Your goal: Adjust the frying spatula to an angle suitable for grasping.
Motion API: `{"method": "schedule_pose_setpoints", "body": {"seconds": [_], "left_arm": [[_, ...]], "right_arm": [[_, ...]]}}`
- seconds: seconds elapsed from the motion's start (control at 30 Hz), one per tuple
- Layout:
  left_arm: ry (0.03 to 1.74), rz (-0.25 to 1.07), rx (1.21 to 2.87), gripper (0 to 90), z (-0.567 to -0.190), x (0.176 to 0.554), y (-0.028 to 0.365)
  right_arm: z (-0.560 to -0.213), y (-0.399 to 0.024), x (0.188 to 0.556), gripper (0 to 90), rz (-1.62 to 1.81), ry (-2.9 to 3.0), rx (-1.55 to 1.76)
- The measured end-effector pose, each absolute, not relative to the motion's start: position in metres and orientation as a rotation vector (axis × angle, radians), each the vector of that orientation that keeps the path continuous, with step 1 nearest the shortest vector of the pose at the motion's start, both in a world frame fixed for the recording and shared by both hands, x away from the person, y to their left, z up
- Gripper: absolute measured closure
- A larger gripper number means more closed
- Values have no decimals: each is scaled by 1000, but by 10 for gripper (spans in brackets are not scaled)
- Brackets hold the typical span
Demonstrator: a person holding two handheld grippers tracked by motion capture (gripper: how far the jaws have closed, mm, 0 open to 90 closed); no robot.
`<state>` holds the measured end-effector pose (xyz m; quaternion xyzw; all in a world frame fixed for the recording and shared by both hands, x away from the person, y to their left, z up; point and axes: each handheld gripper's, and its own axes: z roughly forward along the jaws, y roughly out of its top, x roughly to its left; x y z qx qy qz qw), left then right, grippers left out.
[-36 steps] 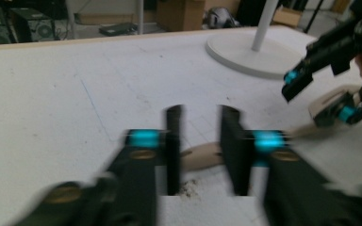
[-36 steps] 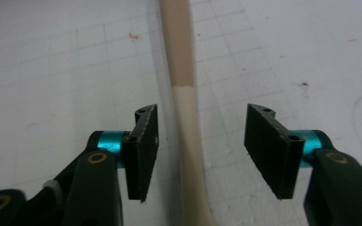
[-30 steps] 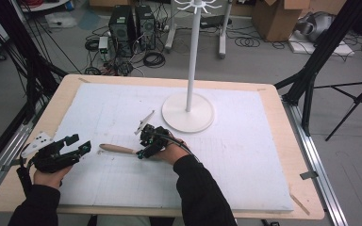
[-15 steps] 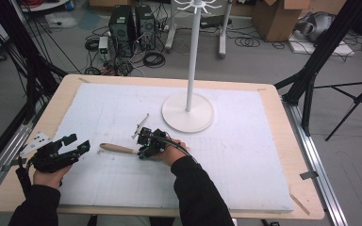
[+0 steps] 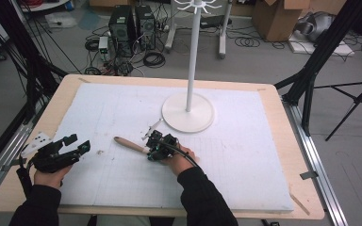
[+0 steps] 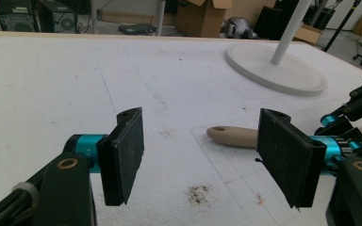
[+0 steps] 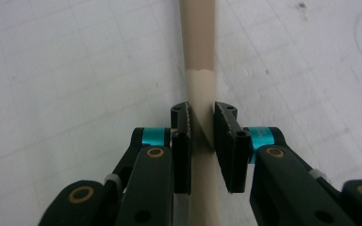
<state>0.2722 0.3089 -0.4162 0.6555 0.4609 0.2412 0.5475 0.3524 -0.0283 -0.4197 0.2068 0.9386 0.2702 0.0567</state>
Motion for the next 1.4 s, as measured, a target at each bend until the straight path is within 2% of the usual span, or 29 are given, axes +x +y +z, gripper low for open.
{"method": "schedule_pose_setpoints", "body": {"seconds": [0.2,0.47,0.97,1.1,1.2,1.3,1.4], "left_arm": [[1089,570,1554,332,-416,272,308],[1086,565,1564,332,-417,273,304],[1081,559,1586,331,-420,274,300],[1082,556,1588,331,-420,274,301],[1083,556,1589,332,-420,274,300],[1084,553,1587,331,-421,275,300],[1082,548,1589,331,-421,274,300]], "right_arm": [[-421,-58,344,777,887,2775,758],[-422,-87,329,777,961,2725,772],[-427,-97,322,774,998,2699,754],[-427,-97,321,757,1004,2700,748],[-427,-97,320,694,1021,2696,741],[-425,-98,319,691,1034,2690,736],[-419,-101,317,641,1084,2663,725]]}}
